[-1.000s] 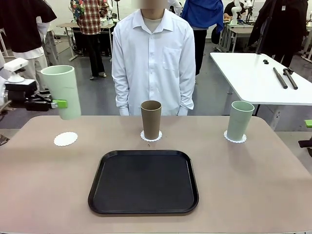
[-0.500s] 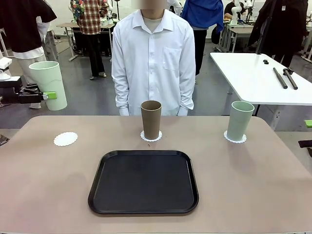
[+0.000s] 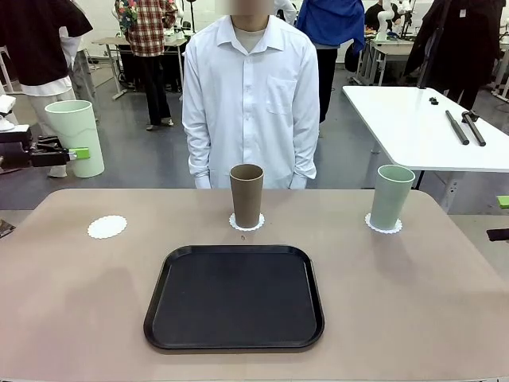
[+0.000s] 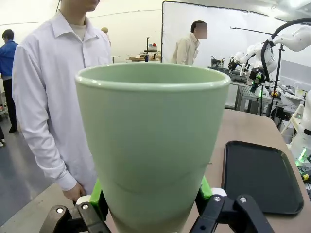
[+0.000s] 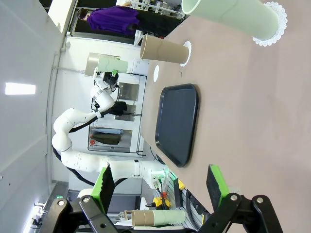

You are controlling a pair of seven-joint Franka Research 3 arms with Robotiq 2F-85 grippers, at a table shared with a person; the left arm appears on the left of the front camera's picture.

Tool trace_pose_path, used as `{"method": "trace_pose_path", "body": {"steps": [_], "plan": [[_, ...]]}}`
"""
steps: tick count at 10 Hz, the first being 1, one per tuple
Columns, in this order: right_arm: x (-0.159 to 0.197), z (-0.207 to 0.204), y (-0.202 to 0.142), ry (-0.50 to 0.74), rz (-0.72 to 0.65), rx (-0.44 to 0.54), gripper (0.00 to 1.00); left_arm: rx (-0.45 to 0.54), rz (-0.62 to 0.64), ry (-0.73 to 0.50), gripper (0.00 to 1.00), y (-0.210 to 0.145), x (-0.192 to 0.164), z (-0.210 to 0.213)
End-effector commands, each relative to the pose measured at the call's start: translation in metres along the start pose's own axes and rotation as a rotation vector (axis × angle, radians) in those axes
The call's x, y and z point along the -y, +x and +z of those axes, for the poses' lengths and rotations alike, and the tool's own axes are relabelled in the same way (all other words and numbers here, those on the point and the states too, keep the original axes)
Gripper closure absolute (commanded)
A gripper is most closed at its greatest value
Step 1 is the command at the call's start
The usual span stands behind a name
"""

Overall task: Place coasters on the table and set cups on them.
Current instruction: Take one Reusable plastic cup from the Flat Tray and place it on a coaster set by the human.

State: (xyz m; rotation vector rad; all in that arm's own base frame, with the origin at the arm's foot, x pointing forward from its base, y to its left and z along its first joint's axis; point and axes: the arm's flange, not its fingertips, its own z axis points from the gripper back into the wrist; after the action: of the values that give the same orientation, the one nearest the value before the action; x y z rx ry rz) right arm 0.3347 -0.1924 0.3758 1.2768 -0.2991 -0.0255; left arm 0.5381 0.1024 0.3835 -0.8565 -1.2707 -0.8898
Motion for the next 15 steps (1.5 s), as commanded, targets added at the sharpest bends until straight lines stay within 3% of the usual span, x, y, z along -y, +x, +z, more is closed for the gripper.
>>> {"method": "trace_pose_path", "body": {"steps": [1,5,7,11,15], "plan": [[-0.002,-0.002,-0.004,0.003,0.006,0.007,0.00,0.000,-0.001,-0.002,0.15,0.000,0.000,-0.001],[-0.002,-0.002,-0.004,0.003,0.006,0.007,0.00,-0.001,0.003,-0.001,0.15,-0.002,0.000,0.000],[-0.002,-0.002,-0.004,0.003,0.006,0.007,0.00,0.087,-0.065,-0.130,0.15,-0.033,-0.018,-0.005],[-0.002,-0.002,-0.004,0.003,0.006,0.007,0.00,0.036,-0.113,-0.173,0.15,-0.096,-0.034,-0.013],[-0.002,-0.002,-0.004,0.003,0.006,0.007,0.00,-0.014,-0.096,-0.196,0.15,-0.131,-0.038,-0.019]]}}
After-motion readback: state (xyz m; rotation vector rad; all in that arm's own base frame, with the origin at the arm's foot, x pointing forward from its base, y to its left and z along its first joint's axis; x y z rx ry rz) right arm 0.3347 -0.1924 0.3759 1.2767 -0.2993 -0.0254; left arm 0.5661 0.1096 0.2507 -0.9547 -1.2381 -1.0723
